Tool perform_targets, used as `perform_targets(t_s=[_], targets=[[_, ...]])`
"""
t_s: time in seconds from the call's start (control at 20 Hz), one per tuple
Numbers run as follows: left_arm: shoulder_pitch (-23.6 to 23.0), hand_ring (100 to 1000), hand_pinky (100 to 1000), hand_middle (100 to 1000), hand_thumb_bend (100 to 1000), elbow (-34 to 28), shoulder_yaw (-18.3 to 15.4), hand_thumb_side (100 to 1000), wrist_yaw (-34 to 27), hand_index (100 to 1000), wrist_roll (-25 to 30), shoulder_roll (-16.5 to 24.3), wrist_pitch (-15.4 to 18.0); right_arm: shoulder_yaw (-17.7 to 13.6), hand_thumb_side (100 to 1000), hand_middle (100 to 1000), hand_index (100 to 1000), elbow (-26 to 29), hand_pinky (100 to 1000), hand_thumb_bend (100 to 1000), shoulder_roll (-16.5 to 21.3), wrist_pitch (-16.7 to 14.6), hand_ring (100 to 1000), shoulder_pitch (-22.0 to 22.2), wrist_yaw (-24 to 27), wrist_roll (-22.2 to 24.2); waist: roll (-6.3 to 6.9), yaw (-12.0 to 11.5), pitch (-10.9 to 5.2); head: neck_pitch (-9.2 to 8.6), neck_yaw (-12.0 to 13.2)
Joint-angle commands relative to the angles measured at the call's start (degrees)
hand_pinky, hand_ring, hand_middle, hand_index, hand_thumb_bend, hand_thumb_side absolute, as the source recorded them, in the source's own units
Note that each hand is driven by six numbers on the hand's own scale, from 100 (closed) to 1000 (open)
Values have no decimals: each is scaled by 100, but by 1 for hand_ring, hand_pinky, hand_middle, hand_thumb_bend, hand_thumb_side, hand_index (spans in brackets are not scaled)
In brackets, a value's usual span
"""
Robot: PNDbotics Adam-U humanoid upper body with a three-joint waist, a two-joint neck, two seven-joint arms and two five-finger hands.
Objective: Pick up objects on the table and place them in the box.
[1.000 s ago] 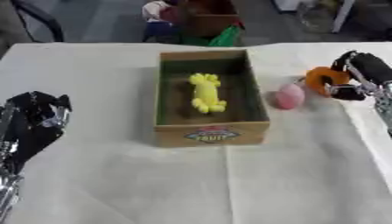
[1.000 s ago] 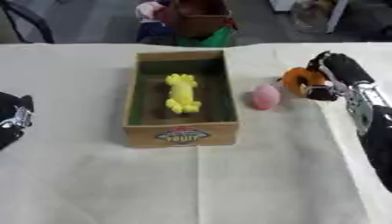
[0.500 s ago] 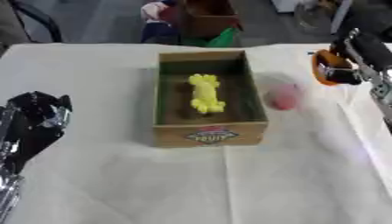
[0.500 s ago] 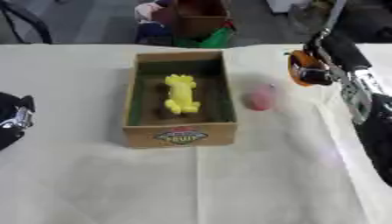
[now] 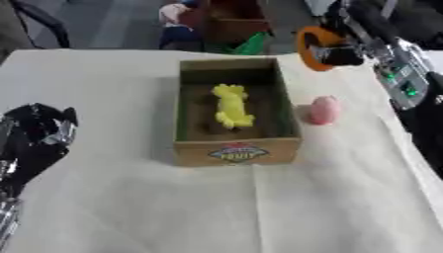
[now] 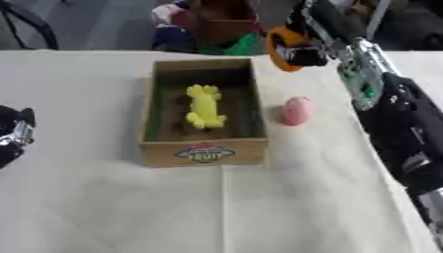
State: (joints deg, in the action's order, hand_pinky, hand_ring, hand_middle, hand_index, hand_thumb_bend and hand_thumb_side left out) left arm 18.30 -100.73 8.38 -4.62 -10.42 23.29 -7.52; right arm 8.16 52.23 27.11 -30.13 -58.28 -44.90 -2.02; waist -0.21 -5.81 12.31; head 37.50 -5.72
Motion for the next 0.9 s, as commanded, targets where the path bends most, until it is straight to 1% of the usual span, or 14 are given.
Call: perform_targets(t_s=[0.05,0.2,0.25,0.3,0.4,0.45,0.55,0.6,0.7,0.9], targets=[[99,360,466,275,189,-97,-3,212,-12,494,25,65,7,34,220,241,319,36,281,100,-65,-135,455,-188,-80,172,2,-12,-115,1,-34],[112,360,466,275,190,-92,6,212,-18,494,34,54,5,204,234,266,349,7,318,100,-273,-432,475,-186,-203,487,-18,-49,-109,1,-52],[115,360,466,275,189,-89,9,212,-18,494,36,51,5,239,251,317,394,12,359,100,-308,-519,501,-183,-217,606,-24,-53,-110,4,-53],[117,360,466,275,190,-85,12,212,-17,494,39,50,5,290,268,382,454,33,402,100,-329,-613,530,-176,-239,762,-31,-55,-111,5,-53],[116,360,466,275,191,-77,14,212,-14,494,43,48,7,374,302,585,651,88,525,100,-338,-809,630,-151,-244,1148,-41,-52,-114,0,-48],[114,361,467,275,191,-72,13,212,-12,494,44,49,7,413,361,748,785,113,609,100,-330,-916,722,-132,-222,1411,-45,-48,-117,-2,-43],[104,361,466,275,190,-66,10,212,-5,495,47,57,6,462,410,858,888,193,666,100,-290,-1151,771,-95,-105,2003,-50,-31,-125,1,-35],[98,361,466,275,190,-63,4,212,-3,495,47,62,6,476,417,888,912,271,682,100,-256,-1255,785,-73,6,2260,-53,-17,-133,9,-30],[87,362,467,276,190,-58,-2,212,1,495,49,67,5,471,433,899,922,461,693,100,-171,-1351,798,-30,289,2640,-58,12,-148,21,-18],[61,363,468,277,189,-46,-7,213,11,496,61,78,5,457,443,930,948,884,707,100,52,-1269,814,47,902,3046,-59,67,-180,34,6]])
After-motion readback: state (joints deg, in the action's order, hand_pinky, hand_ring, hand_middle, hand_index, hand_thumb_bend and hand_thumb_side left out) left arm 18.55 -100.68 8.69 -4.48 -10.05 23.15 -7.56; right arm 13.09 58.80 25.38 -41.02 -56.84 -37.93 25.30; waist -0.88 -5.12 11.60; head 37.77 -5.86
